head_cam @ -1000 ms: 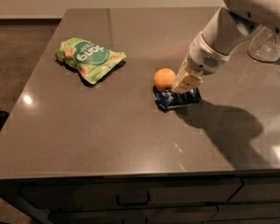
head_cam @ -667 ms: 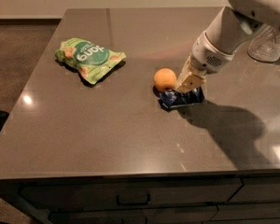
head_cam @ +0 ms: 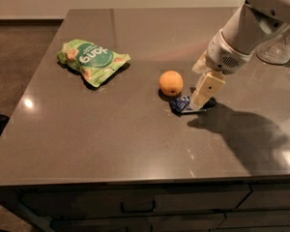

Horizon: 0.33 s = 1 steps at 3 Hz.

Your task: Move rxbar blueberry near orange

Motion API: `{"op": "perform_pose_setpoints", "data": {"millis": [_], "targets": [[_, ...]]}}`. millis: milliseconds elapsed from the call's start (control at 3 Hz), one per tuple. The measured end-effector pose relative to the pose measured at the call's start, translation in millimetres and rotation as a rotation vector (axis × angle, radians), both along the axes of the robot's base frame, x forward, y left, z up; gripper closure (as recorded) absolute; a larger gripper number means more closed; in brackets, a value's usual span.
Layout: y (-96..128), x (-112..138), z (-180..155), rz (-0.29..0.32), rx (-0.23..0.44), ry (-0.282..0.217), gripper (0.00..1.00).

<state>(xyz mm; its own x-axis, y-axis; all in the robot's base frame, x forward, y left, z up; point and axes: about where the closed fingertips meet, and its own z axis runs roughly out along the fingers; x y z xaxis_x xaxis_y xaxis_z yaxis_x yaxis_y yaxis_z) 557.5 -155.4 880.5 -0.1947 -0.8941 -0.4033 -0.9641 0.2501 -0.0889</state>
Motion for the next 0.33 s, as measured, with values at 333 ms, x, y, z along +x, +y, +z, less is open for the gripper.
{"op": "perform_pose_setpoints", "data": {"millis": [333], "targets": [[0.5,0.1,-0.3,0.001,0.0,0.001,0.0]]}}
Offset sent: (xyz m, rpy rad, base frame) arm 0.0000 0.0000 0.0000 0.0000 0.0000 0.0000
